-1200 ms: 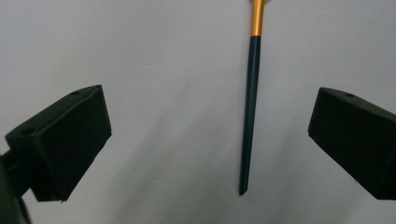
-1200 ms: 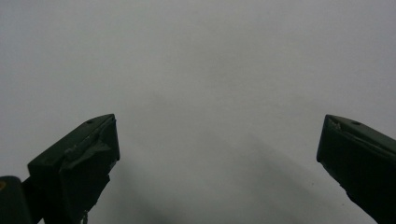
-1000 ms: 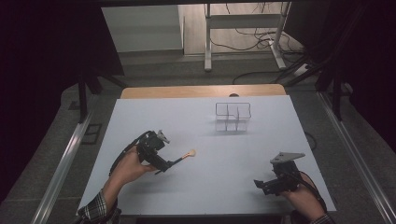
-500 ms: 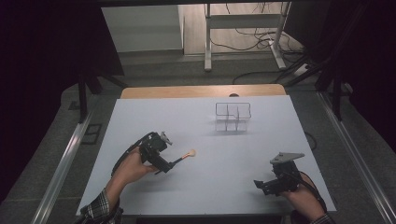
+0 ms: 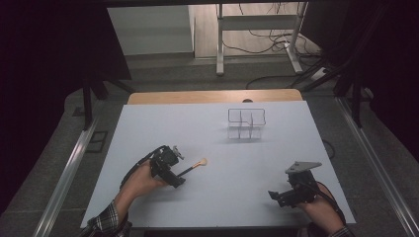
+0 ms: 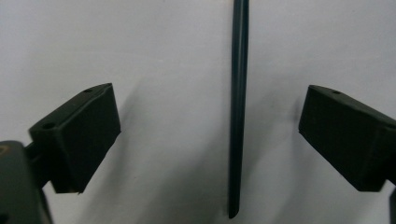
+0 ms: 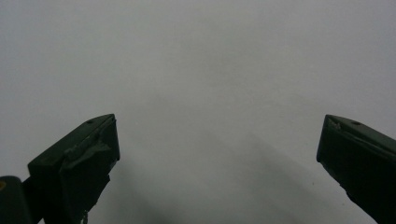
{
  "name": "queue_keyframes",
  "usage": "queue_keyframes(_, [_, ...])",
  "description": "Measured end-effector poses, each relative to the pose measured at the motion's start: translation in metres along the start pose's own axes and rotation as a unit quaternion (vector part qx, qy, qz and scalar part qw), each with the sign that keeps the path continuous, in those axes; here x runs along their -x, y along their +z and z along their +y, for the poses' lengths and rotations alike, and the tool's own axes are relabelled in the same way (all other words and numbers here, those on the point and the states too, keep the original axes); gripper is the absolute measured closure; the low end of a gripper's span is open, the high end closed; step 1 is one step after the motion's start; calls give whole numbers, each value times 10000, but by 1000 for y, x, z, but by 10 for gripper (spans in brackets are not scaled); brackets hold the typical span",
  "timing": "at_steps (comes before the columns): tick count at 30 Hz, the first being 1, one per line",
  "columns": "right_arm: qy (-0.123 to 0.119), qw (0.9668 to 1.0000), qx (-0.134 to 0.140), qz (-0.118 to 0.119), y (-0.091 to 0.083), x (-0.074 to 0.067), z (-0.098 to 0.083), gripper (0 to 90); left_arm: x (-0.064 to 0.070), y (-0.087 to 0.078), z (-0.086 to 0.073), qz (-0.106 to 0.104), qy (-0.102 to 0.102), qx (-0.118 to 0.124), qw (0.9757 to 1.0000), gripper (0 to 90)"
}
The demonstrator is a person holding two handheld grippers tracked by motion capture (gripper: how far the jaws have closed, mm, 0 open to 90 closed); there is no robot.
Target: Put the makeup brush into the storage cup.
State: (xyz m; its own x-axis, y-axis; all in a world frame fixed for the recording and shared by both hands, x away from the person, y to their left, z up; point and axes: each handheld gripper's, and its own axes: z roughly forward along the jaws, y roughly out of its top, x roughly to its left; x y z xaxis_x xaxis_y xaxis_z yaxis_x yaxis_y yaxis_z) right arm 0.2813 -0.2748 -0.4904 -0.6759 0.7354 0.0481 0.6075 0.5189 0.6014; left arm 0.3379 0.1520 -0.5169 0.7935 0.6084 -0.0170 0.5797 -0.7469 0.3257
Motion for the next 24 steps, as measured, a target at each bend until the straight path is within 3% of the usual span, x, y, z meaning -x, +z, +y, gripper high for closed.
queue_keyframes(5, [-8,10000,-17,5,0,0,0,0,-2,3,-2,-150,-30,-37,9999,125])
queue_keyframes(11, [-34,10000,-33,10,1,-1,0,0,-1,-1,-4,-185,29,28,9998,232])
queue_keyframes(12, [-49,10000,-37,11,1,0,0,0,0,-2,-4,-176,26,43,9998,345])
queue_keyframes(13, [-49,10000,-37,11,1,0,0,0,-1,-3,-4,-186,27,51,9998,345])
queue_keyframes(14, [-63,10000,-41,14,1,-1,0,0,-1,-5,-5,-187,17,63,9998,481])
queue_keyframes(19, [-94,9999,-56,28,1,-1,0,0,2,-7,-1,-274,41,-90,9996,817])
queue_keyframes(24, [-103,9999,-60,28,1,-1,0,0,4,-7,1,-220,53,-185,9996,849])
